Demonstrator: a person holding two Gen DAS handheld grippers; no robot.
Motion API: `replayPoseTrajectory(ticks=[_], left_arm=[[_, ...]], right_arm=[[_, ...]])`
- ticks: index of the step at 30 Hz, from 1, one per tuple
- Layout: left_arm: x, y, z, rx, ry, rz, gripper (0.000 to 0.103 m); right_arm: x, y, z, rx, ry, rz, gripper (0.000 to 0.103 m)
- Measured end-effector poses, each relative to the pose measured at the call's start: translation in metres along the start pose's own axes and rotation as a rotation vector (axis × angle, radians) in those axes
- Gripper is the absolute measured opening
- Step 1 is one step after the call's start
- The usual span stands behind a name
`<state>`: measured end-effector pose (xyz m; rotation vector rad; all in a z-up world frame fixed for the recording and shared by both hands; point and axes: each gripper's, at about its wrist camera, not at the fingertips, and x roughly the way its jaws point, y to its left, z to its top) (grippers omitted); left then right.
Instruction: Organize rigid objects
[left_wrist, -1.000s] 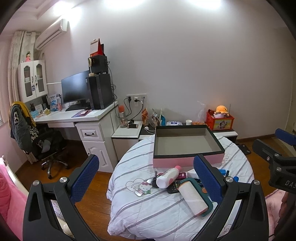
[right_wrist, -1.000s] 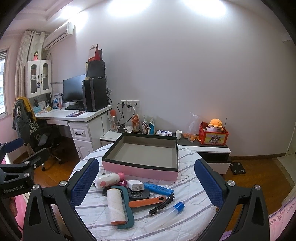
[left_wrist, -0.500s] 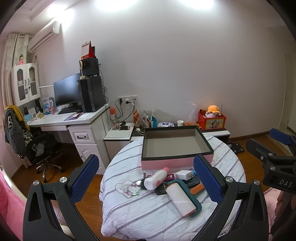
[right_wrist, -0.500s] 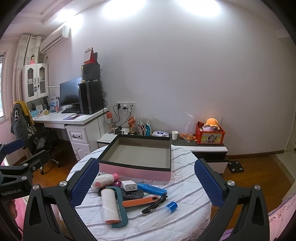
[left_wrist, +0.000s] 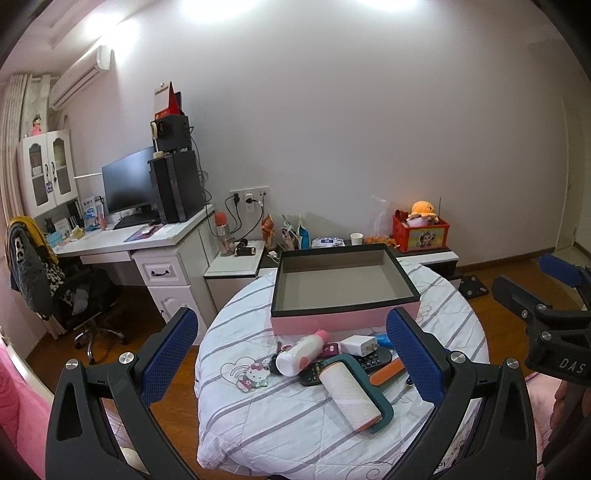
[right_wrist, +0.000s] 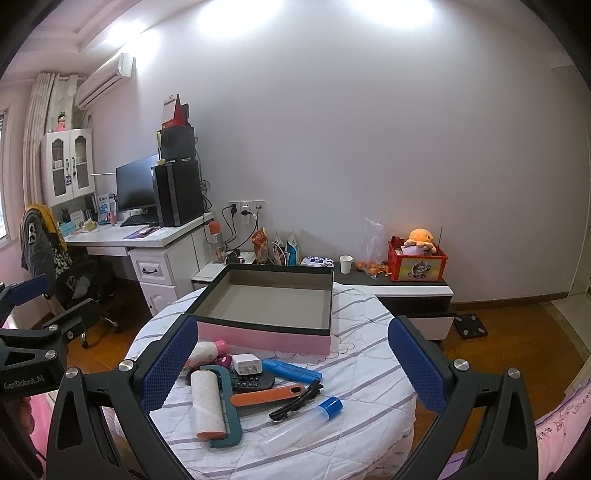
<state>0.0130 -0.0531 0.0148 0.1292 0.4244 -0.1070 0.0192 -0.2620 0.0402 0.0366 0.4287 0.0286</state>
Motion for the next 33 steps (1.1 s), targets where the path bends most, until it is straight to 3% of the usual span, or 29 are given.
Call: replayPoseTrajectory(ticks=[33], left_arm=[[0.0062,-0.0021,-0.0031,0.003,0.016,0.033,0.103]], right_arm=[[0.0051,-0.0077,-0.0026,0.006,0.01,0.014,0.103]])
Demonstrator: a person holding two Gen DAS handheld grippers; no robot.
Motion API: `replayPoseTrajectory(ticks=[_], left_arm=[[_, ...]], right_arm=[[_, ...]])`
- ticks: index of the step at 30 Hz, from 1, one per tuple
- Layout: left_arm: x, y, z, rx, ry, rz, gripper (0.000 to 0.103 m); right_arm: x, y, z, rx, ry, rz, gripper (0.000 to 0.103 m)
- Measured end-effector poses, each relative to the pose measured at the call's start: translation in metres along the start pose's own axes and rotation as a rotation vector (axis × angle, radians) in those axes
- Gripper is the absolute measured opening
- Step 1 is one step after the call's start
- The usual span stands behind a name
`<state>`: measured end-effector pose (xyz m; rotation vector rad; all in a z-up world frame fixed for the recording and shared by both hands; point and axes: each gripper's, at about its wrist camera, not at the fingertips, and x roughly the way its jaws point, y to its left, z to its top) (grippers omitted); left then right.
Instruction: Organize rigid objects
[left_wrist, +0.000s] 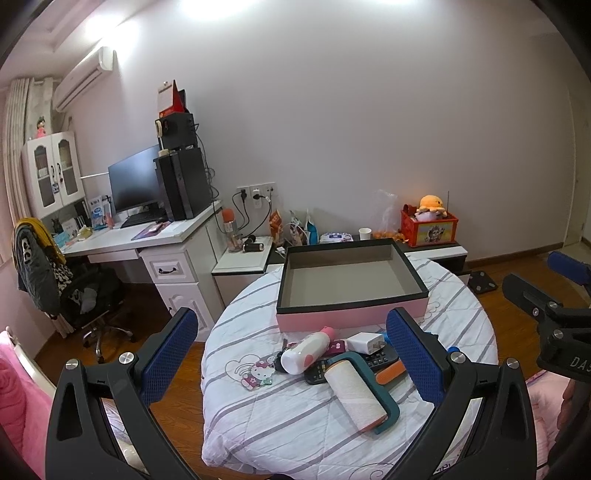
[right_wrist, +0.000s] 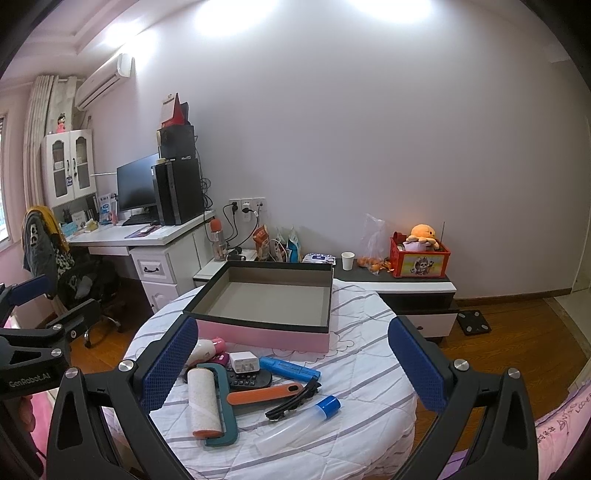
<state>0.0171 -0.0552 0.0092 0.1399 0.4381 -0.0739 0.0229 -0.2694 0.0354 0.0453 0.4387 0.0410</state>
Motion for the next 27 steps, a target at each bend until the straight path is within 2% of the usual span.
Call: replayPoseTrajectory(ticks=[27], left_arm=[[0.003,0.009,-0.007,-0.015,0.009,0.001,0.103]], right_arm=[[0.006,0.011,-0.002,-0.023,0.011,0.006,0.103]])
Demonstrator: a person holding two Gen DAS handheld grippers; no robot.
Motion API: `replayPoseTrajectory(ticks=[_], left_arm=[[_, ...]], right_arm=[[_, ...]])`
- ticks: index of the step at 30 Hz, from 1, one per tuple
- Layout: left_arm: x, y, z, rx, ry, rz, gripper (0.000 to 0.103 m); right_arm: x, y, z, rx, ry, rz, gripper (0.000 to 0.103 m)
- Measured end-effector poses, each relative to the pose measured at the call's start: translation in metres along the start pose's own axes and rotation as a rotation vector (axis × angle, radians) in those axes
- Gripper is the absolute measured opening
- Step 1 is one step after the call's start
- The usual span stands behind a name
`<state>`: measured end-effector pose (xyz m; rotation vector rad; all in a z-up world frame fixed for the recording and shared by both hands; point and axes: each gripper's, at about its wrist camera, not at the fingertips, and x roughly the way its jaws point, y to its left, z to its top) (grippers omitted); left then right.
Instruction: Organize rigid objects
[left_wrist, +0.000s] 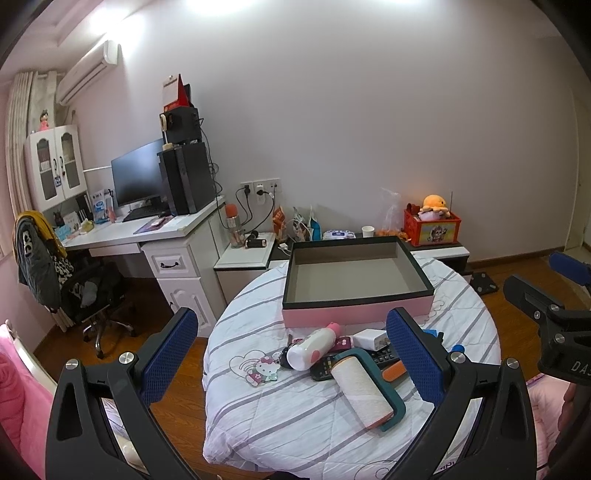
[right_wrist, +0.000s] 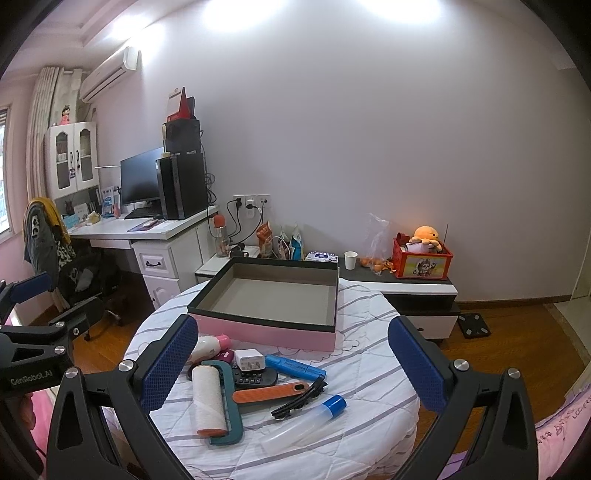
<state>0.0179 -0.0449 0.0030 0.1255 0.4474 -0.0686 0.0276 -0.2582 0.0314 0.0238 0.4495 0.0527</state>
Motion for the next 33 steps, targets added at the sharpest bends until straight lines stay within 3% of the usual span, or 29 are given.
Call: replayPoseTrajectory(ticks=[16,26,33], left_arm=[[0.015,0.004,-0.008,-0.012,0.036,0.0,0.103],[0.068,0.004,-0.048,-0.007,0.2,-0.013,0.103],[0.1,0.007,-0.075,0.002,0.293,-0.006,0.103]], right_arm=[[0.006,0.0,-0.005,-0.004,0.019,-0.012,0.103],[0.055,-0.002,-0.043,-0.025,0.167,-0.019,0.103],[0.095,0.008,-0.082,-0.054,0.303,0.05,0.103]])
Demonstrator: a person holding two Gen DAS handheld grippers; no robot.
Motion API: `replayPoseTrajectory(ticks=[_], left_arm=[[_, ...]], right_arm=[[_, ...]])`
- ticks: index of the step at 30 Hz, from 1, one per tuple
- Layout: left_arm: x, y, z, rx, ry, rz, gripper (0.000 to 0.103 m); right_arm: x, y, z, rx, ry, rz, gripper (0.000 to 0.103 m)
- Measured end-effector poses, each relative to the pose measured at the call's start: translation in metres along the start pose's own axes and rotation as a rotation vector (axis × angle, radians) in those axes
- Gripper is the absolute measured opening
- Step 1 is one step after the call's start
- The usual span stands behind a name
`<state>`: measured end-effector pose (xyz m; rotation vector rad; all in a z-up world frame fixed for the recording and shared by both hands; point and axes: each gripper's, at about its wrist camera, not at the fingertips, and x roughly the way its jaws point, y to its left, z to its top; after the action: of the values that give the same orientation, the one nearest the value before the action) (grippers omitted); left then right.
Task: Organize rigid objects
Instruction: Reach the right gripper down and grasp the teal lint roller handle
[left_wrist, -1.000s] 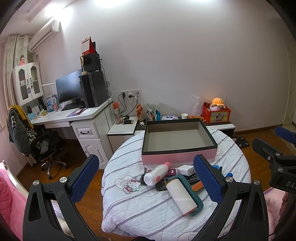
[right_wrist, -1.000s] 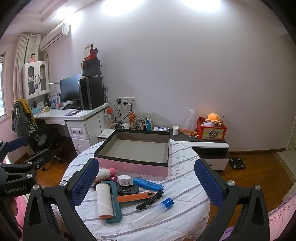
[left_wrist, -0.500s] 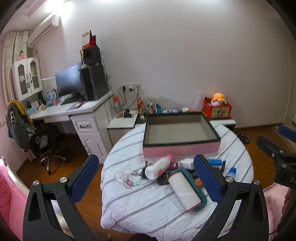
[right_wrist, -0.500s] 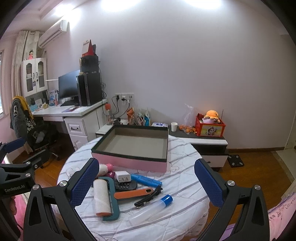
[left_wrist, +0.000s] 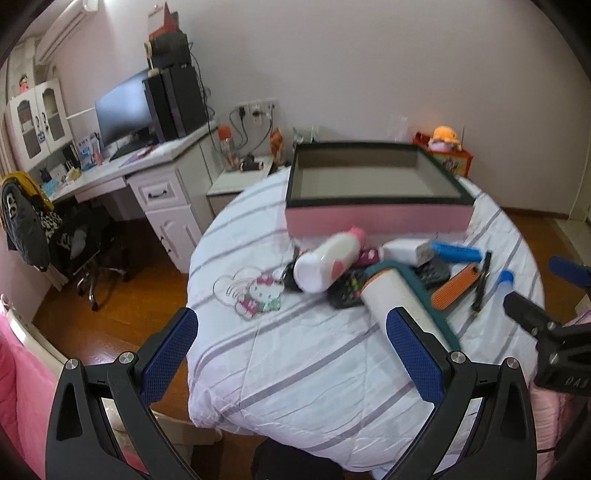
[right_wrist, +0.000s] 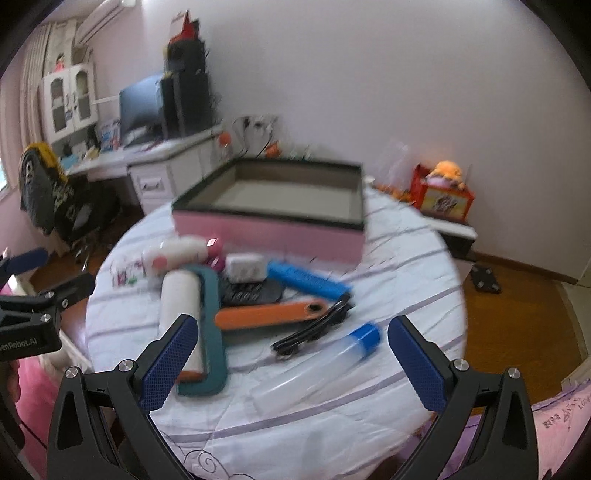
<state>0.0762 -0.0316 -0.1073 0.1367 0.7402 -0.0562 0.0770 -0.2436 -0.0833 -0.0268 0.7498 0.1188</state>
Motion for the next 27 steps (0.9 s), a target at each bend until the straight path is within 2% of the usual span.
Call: replayPoseTrajectory(ticks=[7,12,19,27], left_arm=[[0.023,0.017,-0.013,0.001,0.057,0.0,0.103],[0.033,0.024,-0.017,0.017,0.071,0.004,0.103],[0.05,0.039,-0.025,0.011,0.108,-0.03,0.103],[0.063,0.036,-0.032,0.044,0.13,-0.054,0.103]], right_arm=[[0.033,0.04,-0.003,-0.07,0.068,0.071,0.103],[0.053,0.058,-0.006,-0.084,0.114,0.077,0.103],[0.079,0.066,-0.009,-0.082,0.185,0.059,0.103],[0.098,0.063,-0.013,-0.036,0.235,0.088,0.103]])
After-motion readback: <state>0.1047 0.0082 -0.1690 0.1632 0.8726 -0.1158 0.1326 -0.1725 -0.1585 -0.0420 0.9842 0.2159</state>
